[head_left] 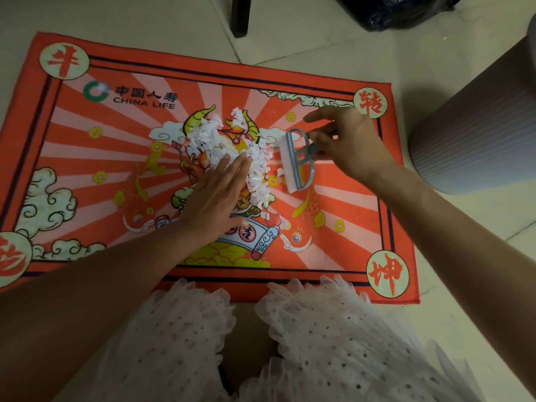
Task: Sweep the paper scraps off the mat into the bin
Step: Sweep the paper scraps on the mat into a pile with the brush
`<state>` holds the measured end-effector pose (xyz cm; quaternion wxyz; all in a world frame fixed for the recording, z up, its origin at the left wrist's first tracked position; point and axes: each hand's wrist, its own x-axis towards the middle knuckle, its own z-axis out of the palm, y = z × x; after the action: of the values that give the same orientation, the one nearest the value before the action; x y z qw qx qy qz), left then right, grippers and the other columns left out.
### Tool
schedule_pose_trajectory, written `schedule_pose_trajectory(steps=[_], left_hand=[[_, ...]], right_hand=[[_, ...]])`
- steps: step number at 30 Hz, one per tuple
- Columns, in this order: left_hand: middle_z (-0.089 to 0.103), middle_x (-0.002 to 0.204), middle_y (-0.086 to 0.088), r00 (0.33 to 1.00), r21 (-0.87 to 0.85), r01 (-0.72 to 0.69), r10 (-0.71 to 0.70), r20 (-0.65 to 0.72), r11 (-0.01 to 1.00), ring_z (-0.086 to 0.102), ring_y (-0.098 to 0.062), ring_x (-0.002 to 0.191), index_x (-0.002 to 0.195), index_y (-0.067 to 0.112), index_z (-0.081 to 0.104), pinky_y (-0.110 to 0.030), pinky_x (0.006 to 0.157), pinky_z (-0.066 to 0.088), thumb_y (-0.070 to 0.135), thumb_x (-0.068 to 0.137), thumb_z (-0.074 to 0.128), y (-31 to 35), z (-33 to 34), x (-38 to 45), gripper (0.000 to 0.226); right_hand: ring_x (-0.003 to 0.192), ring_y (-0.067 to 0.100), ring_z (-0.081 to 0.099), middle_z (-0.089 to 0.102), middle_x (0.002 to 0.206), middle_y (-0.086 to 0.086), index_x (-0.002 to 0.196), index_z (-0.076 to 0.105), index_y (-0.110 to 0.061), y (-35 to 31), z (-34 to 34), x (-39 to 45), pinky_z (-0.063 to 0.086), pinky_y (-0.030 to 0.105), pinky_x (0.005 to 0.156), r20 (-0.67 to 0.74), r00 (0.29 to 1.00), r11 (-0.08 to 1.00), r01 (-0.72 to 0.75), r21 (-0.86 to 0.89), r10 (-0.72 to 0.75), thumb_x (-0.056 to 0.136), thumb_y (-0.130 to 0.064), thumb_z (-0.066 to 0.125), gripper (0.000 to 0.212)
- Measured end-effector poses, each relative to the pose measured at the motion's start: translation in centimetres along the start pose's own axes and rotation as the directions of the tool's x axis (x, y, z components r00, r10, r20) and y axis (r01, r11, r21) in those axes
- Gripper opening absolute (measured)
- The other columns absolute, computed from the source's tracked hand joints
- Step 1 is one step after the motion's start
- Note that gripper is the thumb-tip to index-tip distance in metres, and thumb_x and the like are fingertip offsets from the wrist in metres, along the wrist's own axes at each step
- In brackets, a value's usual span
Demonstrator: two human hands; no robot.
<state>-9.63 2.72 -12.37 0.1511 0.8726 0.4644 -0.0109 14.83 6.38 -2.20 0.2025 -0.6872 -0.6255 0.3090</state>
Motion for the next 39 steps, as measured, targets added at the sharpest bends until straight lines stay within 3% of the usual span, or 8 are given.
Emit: schedule_pose_trajectory(steps=[4, 8, 11, 20, 24, 32, 39], left_hand=[[-0.003, 0.163, -0.005, 1.0, 0.003, 0.017, -0.017, 0.005, 1.0, 0.0, -0.028, 0.15, 0.155, 0.013, -0.007, -0.047, 0.12, 0.017, 0.052, 0.071, 0.077, -0.5, 0.1, -0.3, 0.124], [-0.003, 0.163, -0.005, 0.999, -0.022, 0.036, -0.036, 0.004, 0.999, -0.003, -0.027, 0.15, 0.155, 0.013, -0.007, -0.045, 0.121, 0.014, 0.05, 0.073, 0.076, -1.0, 0.1, -0.6, 0.122], [-0.004, 0.163, -0.005, 0.999, -0.03, 0.044, -0.044, 0.004, 0.999, -0.004, -0.027, 0.15, 0.155, 0.013, -0.008, -0.045, 0.122, 0.012, 0.049, 0.074, 0.077, -1.2, 0.1, -0.7, 0.122], [-0.005, 0.163, -0.004, 0.999, -0.014, 0.045, -0.045, 0.001, 0.999, -0.005, -0.027, 0.15, 0.154, 0.013, -0.008, -0.043, 0.12, 0.01, 0.051, 0.074, 0.075, -1.1, 0.2, -0.7, 0.122], [-0.007, 0.163, -0.003, 0.999, -0.028, 0.044, -0.045, -0.007, 0.999, -0.006, -0.026, 0.15, 0.154, 0.014, -0.009, -0.042, 0.12, 0.008, 0.051, 0.075, 0.075, -1.2, 0.3, -0.8, 0.121], [-0.004, 0.163, -0.005, 0.999, -0.018, 0.048, -0.048, -0.007, 0.999, -0.003, -0.027, 0.15, 0.155, 0.012, -0.006, -0.045, 0.119, 0.013, 0.053, 0.073, 0.075, -1.2, 0.4, -0.8, 0.122], [-0.003, 0.163, -0.004, 0.999, -0.023, 0.05, -0.05, -0.004, 0.998, -0.003, -0.027, 0.15, 0.155, 0.013, -0.006, -0.047, 0.119, 0.015, 0.052, 0.073, 0.076, -1.2, 0.3, -0.8, 0.122]], right_hand=[[0.085, 0.017, 0.073, 0.072, 0.097, 0.013, 0.122, 0.063, -0.011, -1.1, -1.6, -0.3, 0.062, 0.029, 0.072, 0.227, 0.97, 0.995, 0.077, 0.06, -0.089, 0.093, -0.005, 0.061, 0.03], [0.09, 0.011, 0.072, 0.074, 0.098, 0.007, 0.121, 0.065, -0.014, -2.2, -1.7, -0.6, 0.061, 0.028, 0.077, 0.463, 0.874, 0.989, 0.138, 0.051, -0.146, 0.09, -0.002, 0.064, 0.033], [0.093, 0.008, 0.071, 0.074, 0.102, 0.005, 0.122, 0.065, -0.015, -2.5, -0.6, -0.9, 0.06, 0.025, 0.078, 0.556, 0.815, 0.981, 0.192, 0.009, -0.164, 0.091, 0.001, 0.062, 0.035], [0.094, 0.01, 0.071, 0.074, 0.103, 0.005, 0.121, 0.064, -0.02, -2.4, 1.7, -0.2, 0.06, 0.032, 0.079, 0.587, 0.784, 0.947, 0.308, -0.087, -0.201, 0.09, 0.009, 0.054, 0.044], [0.089, 0.007, 0.071, 0.074, 0.101, 0.002, 0.121, 0.064, -0.025, -2.9, 1.3, 0.2, 0.061, 0.03, 0.076, 0.593, 0.778, 0.947, 0.312, -0.075, -0.209, 0.091, 0.008, 0.055, 0.046], [0.092, 0.005, 0.07, 0.074, 0.102, -0.002, 0.124, 0.063, -0.028, -2.9, 2.6, 0.0, 0.06, 0.028, 0.077, 0.693, 0.701, 0.922, 0.361, -0.14, -0.169, 0.09, 0.008, 0.054, 0.05], [0.089, 0.006, 0.07, 0.074, 0.098, 0.0, 0.123, 0.064, -0.025, -3.2, 3.4, 1.0, 0.059, 0.032, 0.08, 0.622, 0.753, 0.898, 0.402, -0.176, -0.215, 0.089, 0.006, 0.055, 0.047]])
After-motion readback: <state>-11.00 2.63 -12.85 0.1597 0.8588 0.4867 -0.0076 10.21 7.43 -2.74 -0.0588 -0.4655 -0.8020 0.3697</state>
